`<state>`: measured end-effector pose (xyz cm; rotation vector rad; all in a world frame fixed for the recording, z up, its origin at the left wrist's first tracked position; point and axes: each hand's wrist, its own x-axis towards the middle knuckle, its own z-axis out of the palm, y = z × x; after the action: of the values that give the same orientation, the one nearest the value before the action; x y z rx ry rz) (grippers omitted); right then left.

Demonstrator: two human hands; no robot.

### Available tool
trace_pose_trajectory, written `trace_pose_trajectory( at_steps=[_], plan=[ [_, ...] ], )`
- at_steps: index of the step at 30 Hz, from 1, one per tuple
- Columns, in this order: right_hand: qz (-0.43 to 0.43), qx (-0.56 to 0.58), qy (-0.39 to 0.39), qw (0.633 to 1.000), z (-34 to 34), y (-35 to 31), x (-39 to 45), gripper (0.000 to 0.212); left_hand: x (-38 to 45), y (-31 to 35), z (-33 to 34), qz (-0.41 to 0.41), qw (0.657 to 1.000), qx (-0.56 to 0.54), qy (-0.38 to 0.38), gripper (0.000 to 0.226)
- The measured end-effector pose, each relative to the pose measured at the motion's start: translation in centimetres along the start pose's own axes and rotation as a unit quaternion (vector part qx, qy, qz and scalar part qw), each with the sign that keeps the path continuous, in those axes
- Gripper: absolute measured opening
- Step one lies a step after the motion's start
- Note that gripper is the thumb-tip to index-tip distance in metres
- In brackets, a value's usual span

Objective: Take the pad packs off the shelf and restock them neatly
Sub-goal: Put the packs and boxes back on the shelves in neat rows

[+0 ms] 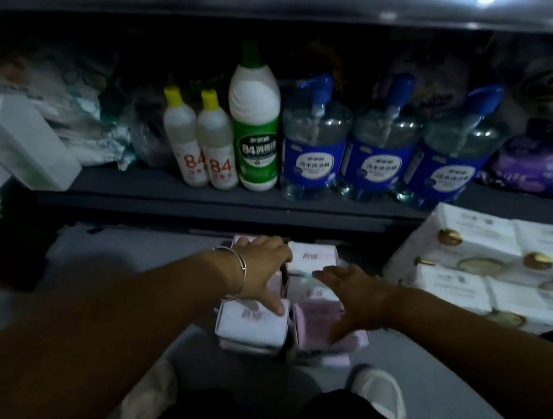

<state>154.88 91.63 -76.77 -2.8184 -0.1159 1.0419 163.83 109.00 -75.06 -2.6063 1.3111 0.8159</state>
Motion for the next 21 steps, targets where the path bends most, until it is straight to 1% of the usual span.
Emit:
trace_pose_trajectory(
  at_steps=[3,6,9,12,14,17,19,21],
  plan=[
    [-0.002,0.008,-0.048,0.999,2.7,0.3,0.8,0.117,0.6,-0.2,3.0,-0.017,0.997,0.034,-0.07,0.104],
    [-0.009,-0.011,-0.05,0.999,4.6,0.2,1.9,0.121,1.0,-0.2,5.2,-0.032,0.99,0.071,-0.115,0.112],
    [-0.011,-0.033,0.014,0.999,5.6,-0.1,2.7,0.109,1.5,0.1,7.0,-0.051,0.984,0.099,-0.142,0.114],
    [-0.014,-0.015,0.056,0.998,5.7,0.1,2.9,0.088,1.6,0.5,7.6,-0.064,0.988,0.096,-0.107,0.097],
    [-0.016,0.044,0.052,0.998,4.8,0.4,2.7,0.074,1.5,0.2,6.5,-0.083,0.992,0.027,-0.092,0.087],
    [-0.01,0.172,0.017,0.985,1.8,1.1,1.8,0.062,0.9,-1.0,3.4,-0.102,0.979,-0.134,-0.112,0.083],
    [-0.02,0.226,0.012,0.974,-1.1,1.6,0.6,0.055,-0.1,-1.9,0.4,-0.095,0.974,-0.171,-0.11,0.083],
    [-0.034,0.27,0.009,0.962,-4.5,1.8,-1.2,0.053,-1.5,-2.3,-3.2,-0.091,0.972,-0.191,-0.097,0.072]
  ],
)
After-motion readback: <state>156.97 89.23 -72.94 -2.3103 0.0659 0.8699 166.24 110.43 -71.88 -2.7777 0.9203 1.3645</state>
